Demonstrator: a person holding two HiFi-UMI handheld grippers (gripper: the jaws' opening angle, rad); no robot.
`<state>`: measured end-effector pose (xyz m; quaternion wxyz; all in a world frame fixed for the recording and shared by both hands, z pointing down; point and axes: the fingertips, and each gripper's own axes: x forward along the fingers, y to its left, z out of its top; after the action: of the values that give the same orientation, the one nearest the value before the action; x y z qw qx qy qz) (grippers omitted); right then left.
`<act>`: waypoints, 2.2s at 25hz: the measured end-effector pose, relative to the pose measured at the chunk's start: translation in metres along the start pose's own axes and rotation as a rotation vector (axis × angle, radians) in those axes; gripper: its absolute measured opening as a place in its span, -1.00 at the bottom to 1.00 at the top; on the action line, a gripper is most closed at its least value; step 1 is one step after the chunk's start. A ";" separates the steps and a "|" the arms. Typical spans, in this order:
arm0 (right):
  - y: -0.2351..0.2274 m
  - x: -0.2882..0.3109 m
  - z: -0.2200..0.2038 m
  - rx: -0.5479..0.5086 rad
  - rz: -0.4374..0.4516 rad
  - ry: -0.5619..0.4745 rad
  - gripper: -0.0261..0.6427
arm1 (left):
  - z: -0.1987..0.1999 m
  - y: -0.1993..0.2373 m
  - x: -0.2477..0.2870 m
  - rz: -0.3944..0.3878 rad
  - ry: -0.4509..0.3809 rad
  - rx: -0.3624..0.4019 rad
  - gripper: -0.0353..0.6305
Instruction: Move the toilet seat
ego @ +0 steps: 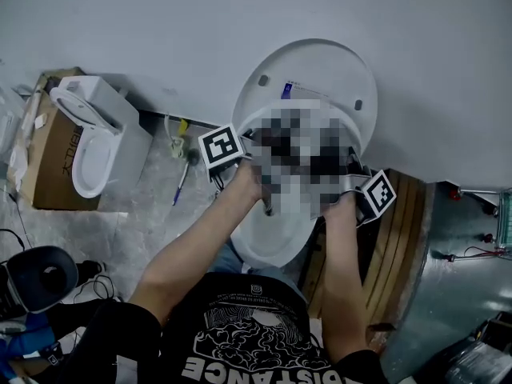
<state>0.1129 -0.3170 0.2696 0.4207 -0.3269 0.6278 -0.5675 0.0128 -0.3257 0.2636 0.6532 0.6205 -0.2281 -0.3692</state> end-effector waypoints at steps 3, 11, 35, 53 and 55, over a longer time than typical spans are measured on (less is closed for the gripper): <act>0.005 0.009 0.004 -0.025 -0.003 -0.012 -0.68 | 0.005 -0.006 0.008 0.005 0.009 0.028 -0.46; -0.030 0.087 0.042 -0.043 -0.010 0.003 -0.69 | 0.066 0.020 0.070 0.014 -0.016 0.047 -0.48; -0.044 0.127 0.072 -0.080 -0.046 -0.017 -0.70 | 0.093 0.030 0.110 0.020 -0.025 0.061 -0.51; -0.038 0.130 0.044 -0.352 -0.131 0.151 -0.70 | 0.094 0.020 0.107 0.062 -0.004 0.246 -0.54; -0.030 0.110 0.039 -0.419 -0.147 0.163 -0.70 | 0.077 0.017 0.096 0.075 0.006 0.286 -0.58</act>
<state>0.0985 -0.4364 0.2813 0.2491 -0.4049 0.7382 -0.4787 0.0182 -0.4494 0.2742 0.5722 0.6994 -0.2995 -0.3061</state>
